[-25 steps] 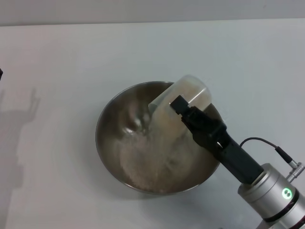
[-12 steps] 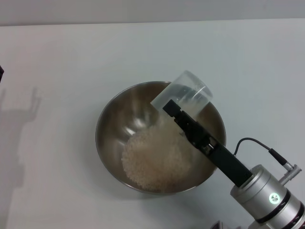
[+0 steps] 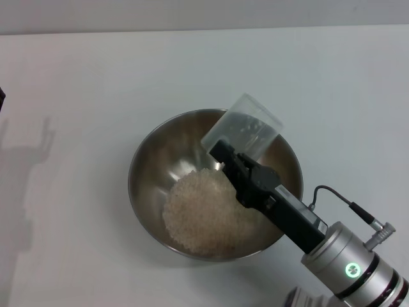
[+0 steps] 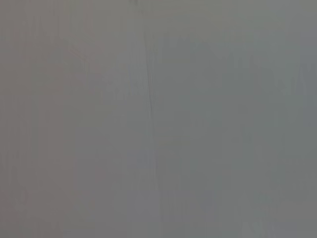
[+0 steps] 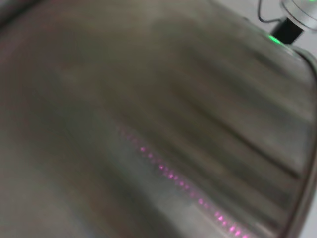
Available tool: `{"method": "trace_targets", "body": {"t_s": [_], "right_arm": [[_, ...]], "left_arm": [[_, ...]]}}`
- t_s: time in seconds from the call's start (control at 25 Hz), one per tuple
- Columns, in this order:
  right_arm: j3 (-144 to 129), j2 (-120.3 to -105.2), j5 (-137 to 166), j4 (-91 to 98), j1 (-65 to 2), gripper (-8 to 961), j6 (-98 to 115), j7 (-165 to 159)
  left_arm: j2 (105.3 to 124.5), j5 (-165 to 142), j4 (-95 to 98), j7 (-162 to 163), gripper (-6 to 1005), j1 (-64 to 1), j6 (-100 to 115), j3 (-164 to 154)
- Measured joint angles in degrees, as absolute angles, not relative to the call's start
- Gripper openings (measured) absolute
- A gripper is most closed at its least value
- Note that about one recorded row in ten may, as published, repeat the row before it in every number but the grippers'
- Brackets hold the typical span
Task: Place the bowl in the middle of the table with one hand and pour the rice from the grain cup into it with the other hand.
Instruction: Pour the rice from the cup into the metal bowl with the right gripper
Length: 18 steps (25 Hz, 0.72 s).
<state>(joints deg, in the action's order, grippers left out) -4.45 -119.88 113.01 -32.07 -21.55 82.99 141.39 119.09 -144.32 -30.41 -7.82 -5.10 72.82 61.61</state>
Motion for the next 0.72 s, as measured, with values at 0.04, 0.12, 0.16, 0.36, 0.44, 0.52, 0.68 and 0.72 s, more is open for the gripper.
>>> {"method": "trace_targets", "body": {"t_s": [0.04,0.12,0.16,0.36,0.44,0.52,0.68,0.72], "right_arm": [[-4.5,-119.88,113.0,-32.2,-21.7,31,82.7,142.4],[-4.5,-119.88,113.0,-32.2,-21.8,31,82.4,143.7],[-4.5,-119.89,113.0,-32.2,-21.9,32,82.1,144.2],[-4.5,-119.88,113.0,-32.3,-22.2,34,81.0,145.1],[-4.5,-119.88,113.0,-32.3,-22.2,35,81.0,145.0],[-4.5,-119.88,113.0,-32.3,-22.1,36,80.9,144.9],[-4.5,-119.88,113.0,-32.5,-22.0,38,80.9,144.8],[-4.5,-119.88,113.0,-32.6,-22.0,38,80.9,144.8]], "left_arm": [[119.10,-144.3,-30.4,-7.8,805,-5.1,72.8,61.6],[119.09,-144.3,-30.3,-7.8,805,-5.1,72.8,61.6],[119.09,-144.3,-30.2,-7.8,804,-5.1,72.8,61.6],[119.09,-144.3,-30.0,-7.8,804,-5.4,72.8,61.6],[119.09,-144.3,-30.2,-7.8,804,-5.3,72.8,61.6],[119.09,-144.3,-30.3,-7.8,805,-5.3,72.9,61.6],[119.09,-144.3,-30.2,-7.8,805,-5.5,72.8,61.6],[119.09,-144.3,-30.2,-7.8,805,-5.5,72.8,61.6]]}}
